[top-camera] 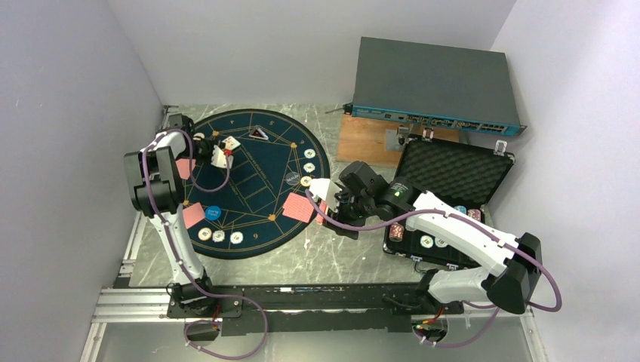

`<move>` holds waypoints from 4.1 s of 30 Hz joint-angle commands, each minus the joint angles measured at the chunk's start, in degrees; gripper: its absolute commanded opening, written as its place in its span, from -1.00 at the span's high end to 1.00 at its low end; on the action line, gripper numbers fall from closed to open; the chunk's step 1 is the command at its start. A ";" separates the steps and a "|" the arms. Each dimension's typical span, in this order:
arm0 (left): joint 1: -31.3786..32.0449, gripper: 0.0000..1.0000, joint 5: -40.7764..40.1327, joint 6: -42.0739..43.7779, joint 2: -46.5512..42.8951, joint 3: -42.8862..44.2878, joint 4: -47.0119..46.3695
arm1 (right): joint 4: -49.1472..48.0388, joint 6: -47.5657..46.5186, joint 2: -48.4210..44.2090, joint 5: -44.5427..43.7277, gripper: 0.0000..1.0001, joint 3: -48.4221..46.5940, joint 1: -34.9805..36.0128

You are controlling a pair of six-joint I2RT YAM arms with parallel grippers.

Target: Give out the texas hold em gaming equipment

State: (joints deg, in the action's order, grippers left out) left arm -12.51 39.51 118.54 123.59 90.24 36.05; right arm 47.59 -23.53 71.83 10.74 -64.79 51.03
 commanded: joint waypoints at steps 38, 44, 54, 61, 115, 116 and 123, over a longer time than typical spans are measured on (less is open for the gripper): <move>30.07 -0.99 23.20 -146.80 -51.18 -36.96 -26.75 | -4.79 -2.05 0.48 1.99 1.00 -3.94 0.41; 37.22 -0.99 21.88 -148.92 -49.30 -35.68 -28.90 | -4.94 -2.57 1.52 2.13 1.00 -4.79 0.90; 40.20 -0.54 17.55 -147.14 -42.73 -32.15 -23.27 | -5.56 -2.24 0.46 1.56 1.00 -4.34 1.26; 38.94 -0.18 18.17 -144.64 -46.19 -33.94 -21.71 | -4.84 -1.69 -0.83 1.45 1.00 -3.39 1.19; 9.05 1.00 6.28 -26.18 -43.51 -25.06 1.33 | -3.81 -0.03 -3.18 1.30 1.00 -0.77 1.18; 8.72 1.00 6.13 -21.32 -41.14 -23.70 1.09 | -3.76 0.09 -3.10 1.30 1.00 -0.77 1.18; 7.00 1.00 4.37 0.84 -23.51 -9.36 6.42 | -3.51 -0.36 -2.31 0.87 1.00 -1.06 1.18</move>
State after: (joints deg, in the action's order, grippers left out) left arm -4.64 45.17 97.78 94.98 74.91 41.06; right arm 46.65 -24.23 69.84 11.44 -65.17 51.96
